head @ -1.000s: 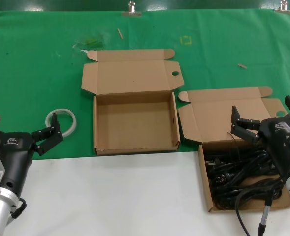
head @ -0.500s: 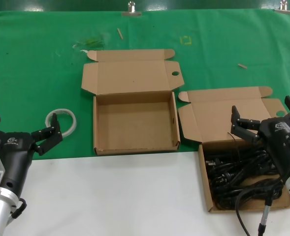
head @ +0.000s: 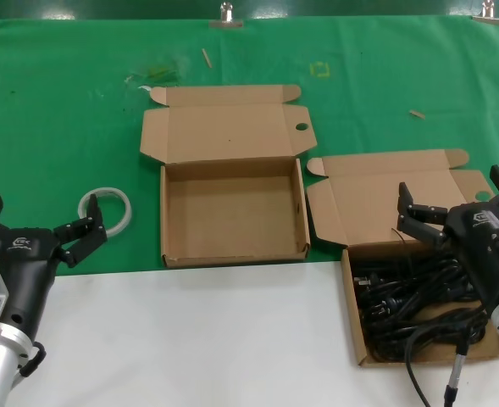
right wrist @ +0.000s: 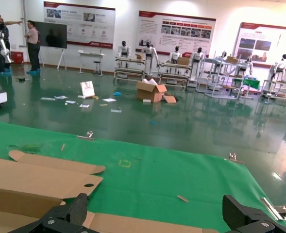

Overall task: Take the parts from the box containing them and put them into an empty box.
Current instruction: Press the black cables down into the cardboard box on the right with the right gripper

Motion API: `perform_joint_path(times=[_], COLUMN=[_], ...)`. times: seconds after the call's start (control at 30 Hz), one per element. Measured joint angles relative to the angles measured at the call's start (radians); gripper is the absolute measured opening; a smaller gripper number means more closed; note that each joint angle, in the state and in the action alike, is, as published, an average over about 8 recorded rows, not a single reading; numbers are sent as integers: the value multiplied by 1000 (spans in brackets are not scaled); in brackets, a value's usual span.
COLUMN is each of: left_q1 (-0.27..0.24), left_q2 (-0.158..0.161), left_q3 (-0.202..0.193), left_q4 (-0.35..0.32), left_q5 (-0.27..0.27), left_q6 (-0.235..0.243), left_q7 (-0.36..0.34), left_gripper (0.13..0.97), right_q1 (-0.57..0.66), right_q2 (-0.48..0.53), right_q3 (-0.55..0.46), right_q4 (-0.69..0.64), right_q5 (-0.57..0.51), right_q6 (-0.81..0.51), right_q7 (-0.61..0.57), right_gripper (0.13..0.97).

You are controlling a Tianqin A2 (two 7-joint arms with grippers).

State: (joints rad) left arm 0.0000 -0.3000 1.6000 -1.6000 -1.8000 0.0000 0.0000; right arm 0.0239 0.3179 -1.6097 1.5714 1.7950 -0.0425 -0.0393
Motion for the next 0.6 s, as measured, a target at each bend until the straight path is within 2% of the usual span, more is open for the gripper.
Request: perform_joint_path(times=[0.13,0.43,0.6], left_q1=[0,0,0], left_q2=[0,0,0], left_q3=[0,0,0], left_q4=[0,0,0], left_q5=[0,0,0], left_q6=[0,0,0], left_q7=[0,0,0], left_gripper=[924,816,707], right_q1=[0,-6,-9], right_q2=[0,6,13], right_q3=[0,-9,-18], right_q4=[0,4,6], right_q5=[0,-2,-2], right_q6=[0,6,12], right_q7=[0,1,3], right_gripper=[966,966,966])
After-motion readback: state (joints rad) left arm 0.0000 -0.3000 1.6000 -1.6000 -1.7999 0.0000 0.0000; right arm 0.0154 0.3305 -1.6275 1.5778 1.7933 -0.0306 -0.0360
